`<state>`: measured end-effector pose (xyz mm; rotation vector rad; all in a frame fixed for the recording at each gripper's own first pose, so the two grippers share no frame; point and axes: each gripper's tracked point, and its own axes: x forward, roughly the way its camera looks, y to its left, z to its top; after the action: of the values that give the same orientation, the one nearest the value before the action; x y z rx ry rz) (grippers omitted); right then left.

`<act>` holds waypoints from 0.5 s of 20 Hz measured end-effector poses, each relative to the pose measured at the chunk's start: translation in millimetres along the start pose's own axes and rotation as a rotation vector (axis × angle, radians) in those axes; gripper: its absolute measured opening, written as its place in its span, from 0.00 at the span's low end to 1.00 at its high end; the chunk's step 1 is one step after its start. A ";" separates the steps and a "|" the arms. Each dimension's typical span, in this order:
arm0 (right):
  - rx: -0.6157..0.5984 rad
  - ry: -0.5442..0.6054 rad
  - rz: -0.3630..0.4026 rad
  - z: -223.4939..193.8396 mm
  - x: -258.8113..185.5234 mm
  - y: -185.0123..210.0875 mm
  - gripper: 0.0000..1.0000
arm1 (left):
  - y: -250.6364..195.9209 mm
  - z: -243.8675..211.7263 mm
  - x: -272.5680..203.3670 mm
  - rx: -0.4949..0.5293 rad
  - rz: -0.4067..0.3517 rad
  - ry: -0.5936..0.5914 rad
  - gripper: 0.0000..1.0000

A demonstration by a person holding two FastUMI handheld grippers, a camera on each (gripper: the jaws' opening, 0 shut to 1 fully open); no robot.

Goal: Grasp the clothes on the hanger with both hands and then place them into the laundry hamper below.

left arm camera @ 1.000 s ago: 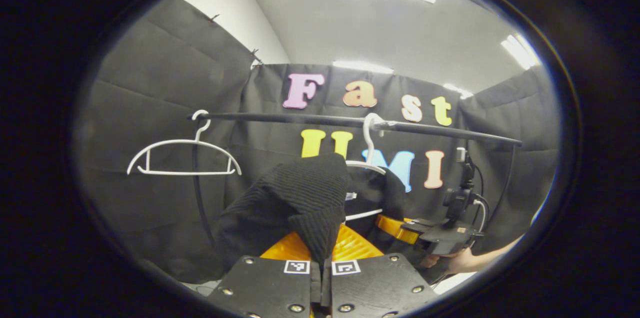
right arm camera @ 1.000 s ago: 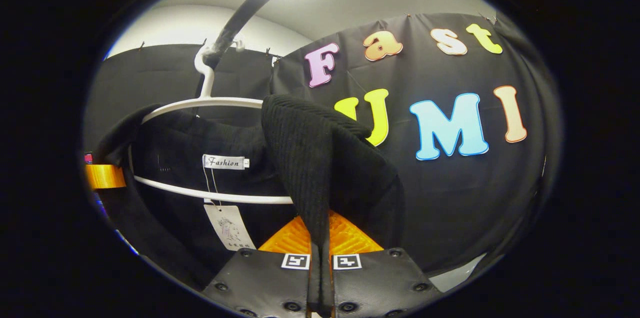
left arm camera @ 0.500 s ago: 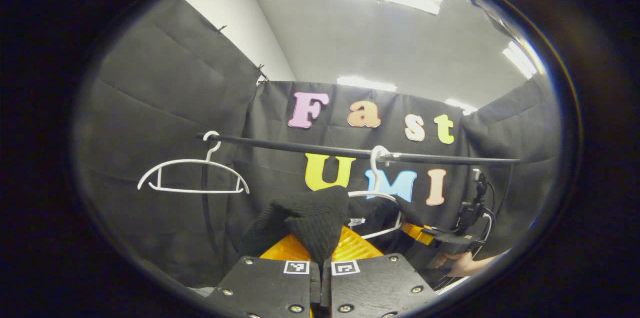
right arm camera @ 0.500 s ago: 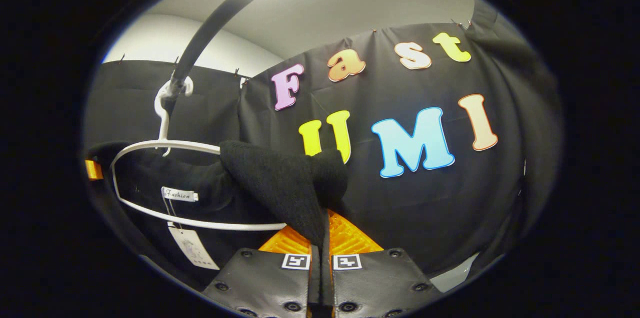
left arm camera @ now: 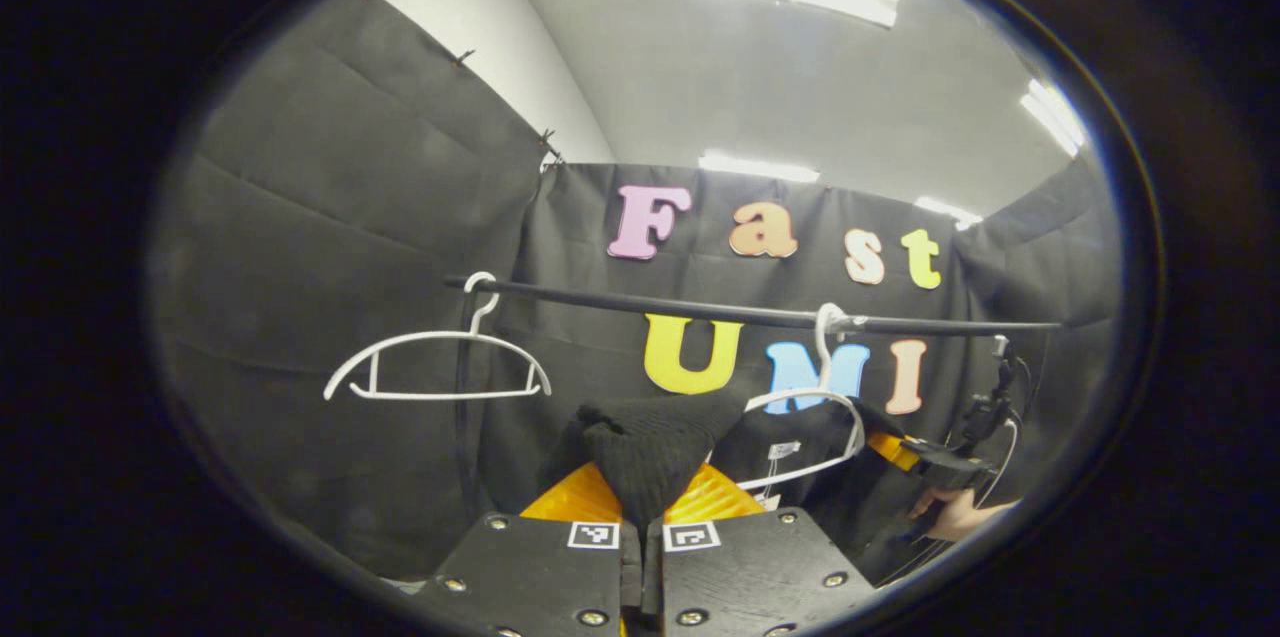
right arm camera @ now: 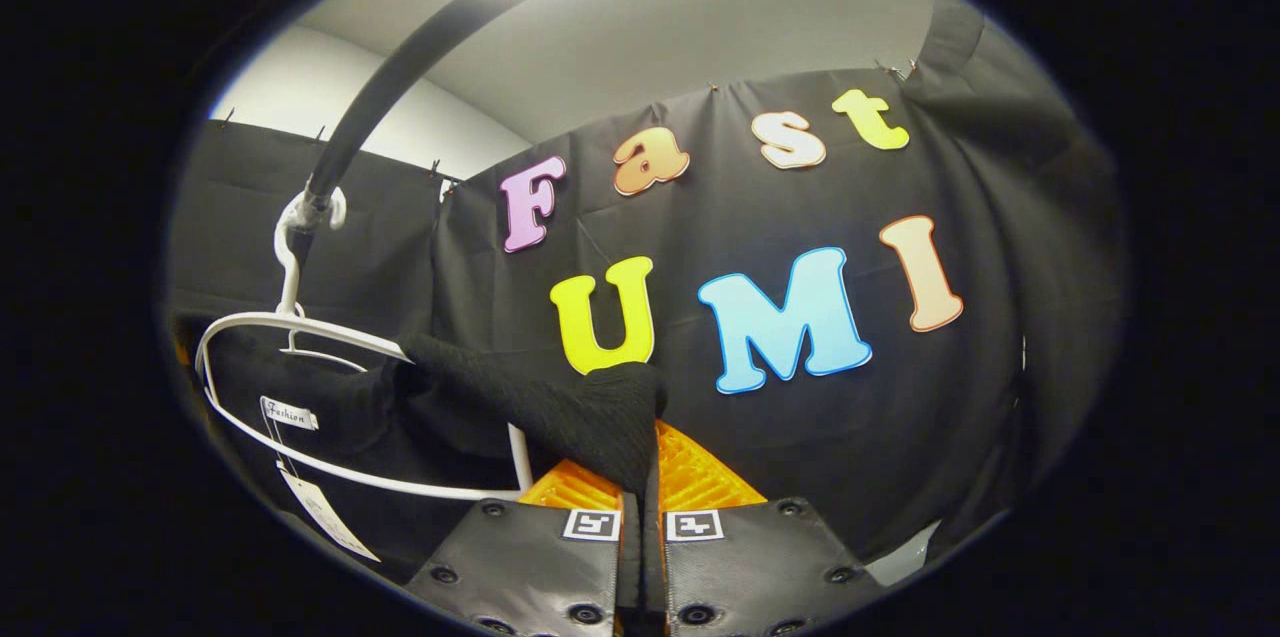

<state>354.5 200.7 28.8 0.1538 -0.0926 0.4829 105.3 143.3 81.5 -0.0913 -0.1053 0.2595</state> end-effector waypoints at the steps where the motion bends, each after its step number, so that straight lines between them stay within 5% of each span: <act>1: -0.014 -0.004 -0.007 0.2 5.1 -2.9 0.03 | 4.0 -2.1 2.0 -0.009 -0.002 -0.001 0.02; 10: -0.124 0.011 -0.052 -24.5 35.2 -14.1 0.03 | 24.8 -22.8 31.6 0.035 0.009 0.014 0.01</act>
<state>393.4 208.5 7.4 0.0320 -0.1075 0.4248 132.1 173.7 59.3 -0.0584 -0.0860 0.2693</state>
